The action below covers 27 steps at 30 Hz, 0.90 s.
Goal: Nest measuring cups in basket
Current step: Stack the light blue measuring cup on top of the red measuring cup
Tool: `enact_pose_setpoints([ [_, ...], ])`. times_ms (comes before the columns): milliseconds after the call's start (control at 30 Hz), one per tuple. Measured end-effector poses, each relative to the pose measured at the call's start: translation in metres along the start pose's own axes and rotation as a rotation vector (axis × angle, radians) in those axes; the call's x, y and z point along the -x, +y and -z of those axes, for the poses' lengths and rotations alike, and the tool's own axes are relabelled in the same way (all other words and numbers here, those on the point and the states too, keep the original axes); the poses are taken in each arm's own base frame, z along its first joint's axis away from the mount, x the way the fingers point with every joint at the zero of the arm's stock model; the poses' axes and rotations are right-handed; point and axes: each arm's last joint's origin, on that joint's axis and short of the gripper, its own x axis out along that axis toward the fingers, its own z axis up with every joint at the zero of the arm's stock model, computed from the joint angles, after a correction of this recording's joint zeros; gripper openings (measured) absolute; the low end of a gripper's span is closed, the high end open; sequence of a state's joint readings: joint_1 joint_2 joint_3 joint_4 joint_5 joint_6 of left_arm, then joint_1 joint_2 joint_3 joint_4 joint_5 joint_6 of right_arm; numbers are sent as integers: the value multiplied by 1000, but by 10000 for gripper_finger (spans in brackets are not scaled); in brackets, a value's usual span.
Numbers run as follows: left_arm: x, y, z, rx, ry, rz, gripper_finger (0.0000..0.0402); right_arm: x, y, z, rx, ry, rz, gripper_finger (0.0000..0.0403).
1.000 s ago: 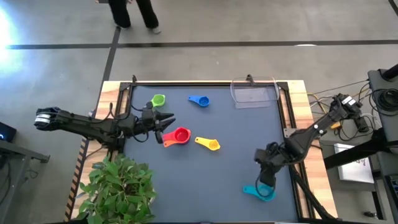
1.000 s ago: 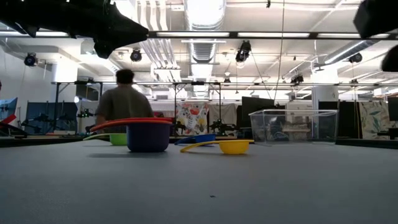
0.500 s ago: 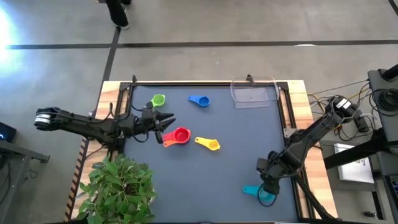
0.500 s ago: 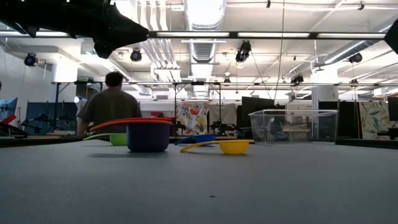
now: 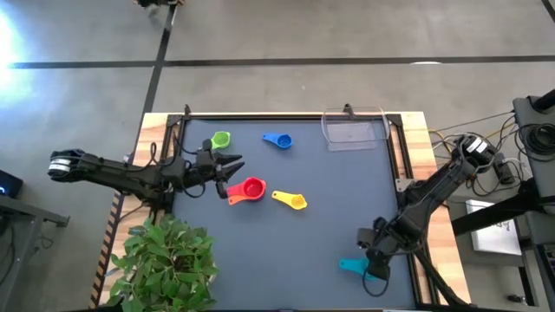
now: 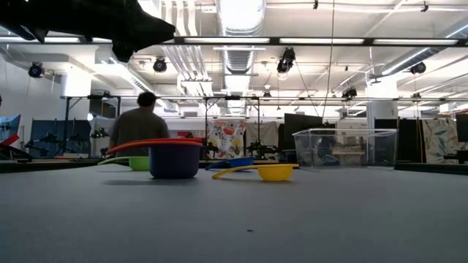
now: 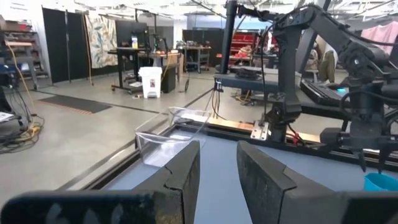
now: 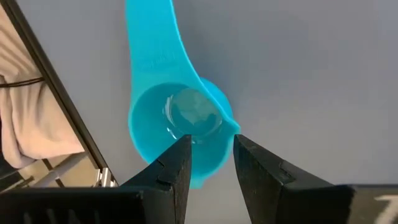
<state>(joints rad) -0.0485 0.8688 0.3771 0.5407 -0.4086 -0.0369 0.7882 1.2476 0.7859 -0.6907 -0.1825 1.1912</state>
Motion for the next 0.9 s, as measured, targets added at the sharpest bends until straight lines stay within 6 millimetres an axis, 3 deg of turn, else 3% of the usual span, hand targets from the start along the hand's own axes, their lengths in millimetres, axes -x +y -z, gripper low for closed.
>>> enact_pose_setpoints([
  [500,0,1,0,-7,0,-10,89,-23,-18,4,-100,-1,-12,104],
  [733,0,1,0,-16,0,-11,89,-18,-19,5,-58,-10,-21,18],
  [900,0,2,0,-27,1,-24,89,1,-19,-3,19,-98,-3,10],
])
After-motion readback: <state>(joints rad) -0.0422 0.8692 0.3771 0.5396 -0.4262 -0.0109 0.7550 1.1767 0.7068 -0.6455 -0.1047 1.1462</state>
